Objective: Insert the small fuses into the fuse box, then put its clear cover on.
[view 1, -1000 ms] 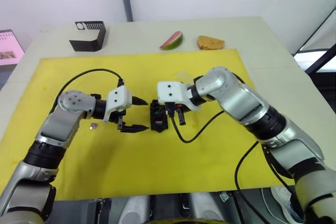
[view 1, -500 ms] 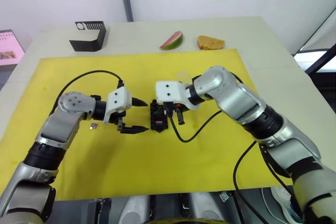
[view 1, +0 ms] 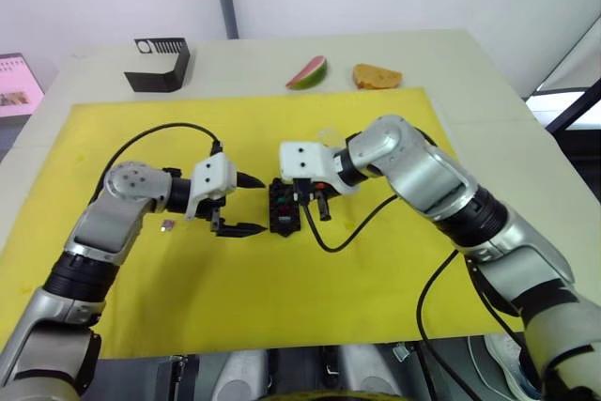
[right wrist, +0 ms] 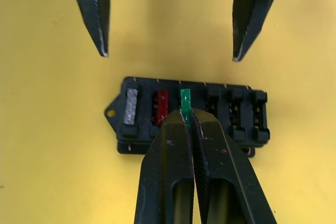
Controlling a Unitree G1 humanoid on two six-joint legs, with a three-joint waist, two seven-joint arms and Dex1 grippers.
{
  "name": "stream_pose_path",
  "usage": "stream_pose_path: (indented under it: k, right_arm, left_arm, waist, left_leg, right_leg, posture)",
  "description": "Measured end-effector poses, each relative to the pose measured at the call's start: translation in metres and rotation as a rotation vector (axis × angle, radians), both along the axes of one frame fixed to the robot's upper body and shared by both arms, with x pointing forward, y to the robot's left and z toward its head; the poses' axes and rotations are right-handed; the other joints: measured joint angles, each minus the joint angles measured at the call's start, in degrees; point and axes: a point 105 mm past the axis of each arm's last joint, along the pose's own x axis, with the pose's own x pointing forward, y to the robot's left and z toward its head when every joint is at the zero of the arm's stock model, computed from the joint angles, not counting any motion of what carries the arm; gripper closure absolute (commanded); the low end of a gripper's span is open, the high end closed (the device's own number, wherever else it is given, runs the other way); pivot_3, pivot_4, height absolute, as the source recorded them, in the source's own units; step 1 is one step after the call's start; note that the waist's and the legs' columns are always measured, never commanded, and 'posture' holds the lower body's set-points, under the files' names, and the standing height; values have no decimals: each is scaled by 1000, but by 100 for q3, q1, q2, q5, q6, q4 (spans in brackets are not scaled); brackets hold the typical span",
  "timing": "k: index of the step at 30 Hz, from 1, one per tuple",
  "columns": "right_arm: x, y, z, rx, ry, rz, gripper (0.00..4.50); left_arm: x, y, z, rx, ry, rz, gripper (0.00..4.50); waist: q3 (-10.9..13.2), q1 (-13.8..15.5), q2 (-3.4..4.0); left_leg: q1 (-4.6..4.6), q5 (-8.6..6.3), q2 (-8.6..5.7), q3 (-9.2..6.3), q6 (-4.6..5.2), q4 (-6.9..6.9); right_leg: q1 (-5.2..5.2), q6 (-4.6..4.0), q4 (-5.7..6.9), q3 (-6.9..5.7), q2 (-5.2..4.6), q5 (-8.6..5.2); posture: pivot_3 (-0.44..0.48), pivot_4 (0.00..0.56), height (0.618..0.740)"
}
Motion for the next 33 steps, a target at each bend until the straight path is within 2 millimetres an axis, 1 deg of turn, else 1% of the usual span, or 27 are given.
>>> stream_pose_path:
  k: [8, 12, 22, 33]
  right_arm:
    - [0, 0, -2, 2, 19, -7, 4500]
    - [-2, 4, -3, 11, 45, -12, 4500]
    - [2, 2, -7, -9, 25, -11, 4500]
    - [3, 3, -7, -18, 25, -3, 4500]
  left_arm:
    - [-1, 1, -2, 0, 9, 4, 73]
    - [-1, 1, -2, 0, 8, 5, 73]
    - [1, -3, 3, -8, -7, -3, 73]
    - [1, -3, 2, -7, -6, -3, 73]
  waist:
    - [0, 2, 0]
    - [0, -2, 0]
    - [0, -3, -1]
    - [0, 0, -1]
  left_leg:
    - [0, 1, 0, 0, -3, 1]
    - [0, 1, 0, 0, -2, 0]
    - [1, 4, -1, 0, -6, 2]
    - [1, 4, -1, 0, -7, 2]
  right_leg:
    - [0, 0, 1, 0, 0, 0]
    - [0, 0, 2, 0, 0, 0]
    - [0, 0, 4, 0, 0, 0]
    - [0, 0, 5, 0, 0, 0]
  posture:
    - [0, 150, 740]
    - [0, 150, 740]
    - [0, 150, 740]
    - [0, 150, 740]
